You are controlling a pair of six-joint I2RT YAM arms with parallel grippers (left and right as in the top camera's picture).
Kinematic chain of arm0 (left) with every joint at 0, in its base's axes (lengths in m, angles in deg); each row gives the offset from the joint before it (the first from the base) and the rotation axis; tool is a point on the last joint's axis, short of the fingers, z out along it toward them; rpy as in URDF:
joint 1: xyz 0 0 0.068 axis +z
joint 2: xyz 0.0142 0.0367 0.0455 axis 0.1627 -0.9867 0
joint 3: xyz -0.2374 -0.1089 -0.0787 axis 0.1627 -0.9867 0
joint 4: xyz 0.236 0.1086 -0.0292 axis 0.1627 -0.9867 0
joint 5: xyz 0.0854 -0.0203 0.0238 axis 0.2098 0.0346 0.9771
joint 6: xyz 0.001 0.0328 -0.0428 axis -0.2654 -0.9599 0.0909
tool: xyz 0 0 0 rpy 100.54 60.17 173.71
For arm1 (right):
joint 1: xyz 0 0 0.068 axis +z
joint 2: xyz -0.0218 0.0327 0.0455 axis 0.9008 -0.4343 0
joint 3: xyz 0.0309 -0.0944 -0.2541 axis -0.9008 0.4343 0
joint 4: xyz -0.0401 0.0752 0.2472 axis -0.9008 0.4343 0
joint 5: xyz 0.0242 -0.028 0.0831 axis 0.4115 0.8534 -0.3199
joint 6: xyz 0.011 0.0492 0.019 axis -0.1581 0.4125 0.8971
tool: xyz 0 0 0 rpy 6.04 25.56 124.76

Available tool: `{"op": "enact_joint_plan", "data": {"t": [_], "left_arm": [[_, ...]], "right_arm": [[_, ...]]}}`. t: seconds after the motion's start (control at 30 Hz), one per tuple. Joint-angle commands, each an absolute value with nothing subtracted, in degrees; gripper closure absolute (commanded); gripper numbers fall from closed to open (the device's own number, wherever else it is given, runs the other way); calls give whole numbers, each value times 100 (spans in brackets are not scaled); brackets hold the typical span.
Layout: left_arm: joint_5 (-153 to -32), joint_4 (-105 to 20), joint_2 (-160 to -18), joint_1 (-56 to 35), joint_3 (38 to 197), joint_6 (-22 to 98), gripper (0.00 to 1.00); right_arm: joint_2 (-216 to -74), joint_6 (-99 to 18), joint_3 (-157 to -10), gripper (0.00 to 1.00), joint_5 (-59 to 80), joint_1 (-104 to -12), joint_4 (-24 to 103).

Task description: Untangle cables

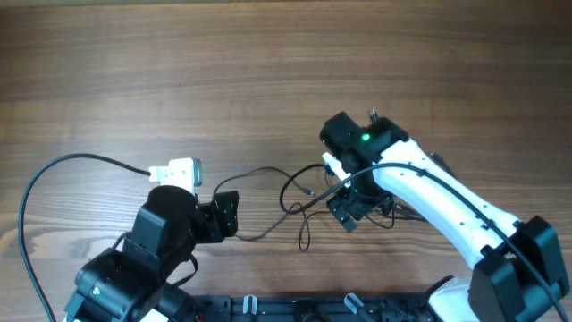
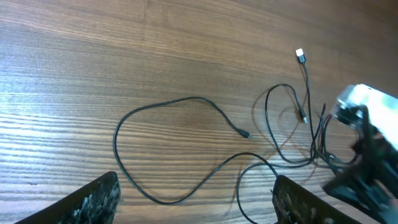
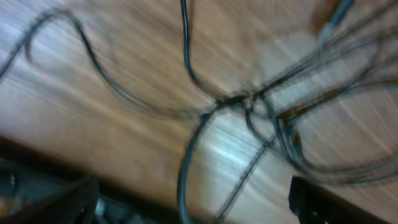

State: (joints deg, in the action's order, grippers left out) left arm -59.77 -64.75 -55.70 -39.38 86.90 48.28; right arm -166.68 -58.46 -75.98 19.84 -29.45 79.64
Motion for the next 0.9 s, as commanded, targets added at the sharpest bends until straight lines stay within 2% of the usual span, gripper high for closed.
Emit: {"op": "enact_joint_plan", "data": {"t": [0.0, 0.03, 0.07, 0.13, 0.17, 0.33, 0.4, 0.5, 0.67, 0.87], "left_arm": [[-5861, -6460, -5554, -3947, 8732, 4697, 20], [-5861, -6460, -5554, -3947, 8732, 4695, 20], [-5861, -6460, -5554, -3947, 8732, 4695, 20], [-5861, -6462, -5554, -3947, 8732, 4695, 20], [-5861, -6460, -5554, -3947, 8732, 4697, 20], [-5861, -6462, -5554, -3947, 8732, 4695, 20], [-5861, -6469, -5554, -3947, 8732, 4697, 20], [-5861, -6521, -5554, -3947, 8732, 4699, 26], [-5859, -6539, -5554, -3947, 8732, 4841, 26], [-5861, -6543, -5554, -3947, 8732, 4874, 25]], "right_arm": [[-16718, -5391, -7121, 11, 1864, -2943, 7332], [-16718, -5232, -6977, 27, 1866, -2943, 7044], [-16718, -5094, -6883, 49, 1866, -2943, 6847], [-16718, -4952, -6776, 77, 1866, -2943, 6578], [-16718, -4878, -6741, 96, 1866, -2943, 6449], [-16716, -4851, -6831, 96, 1869, -2943, 5479], [-16716, -4860, -7300, 96, 1912, -2943, 5005], [-16714, -4858, -8457, 96, 1906, -2943, 4489], [-16714, -4834, -11090, 96, 1497, -2941, 4104], [-16395, -4539, -12623, 96, 470, -2941, 4133]]}}
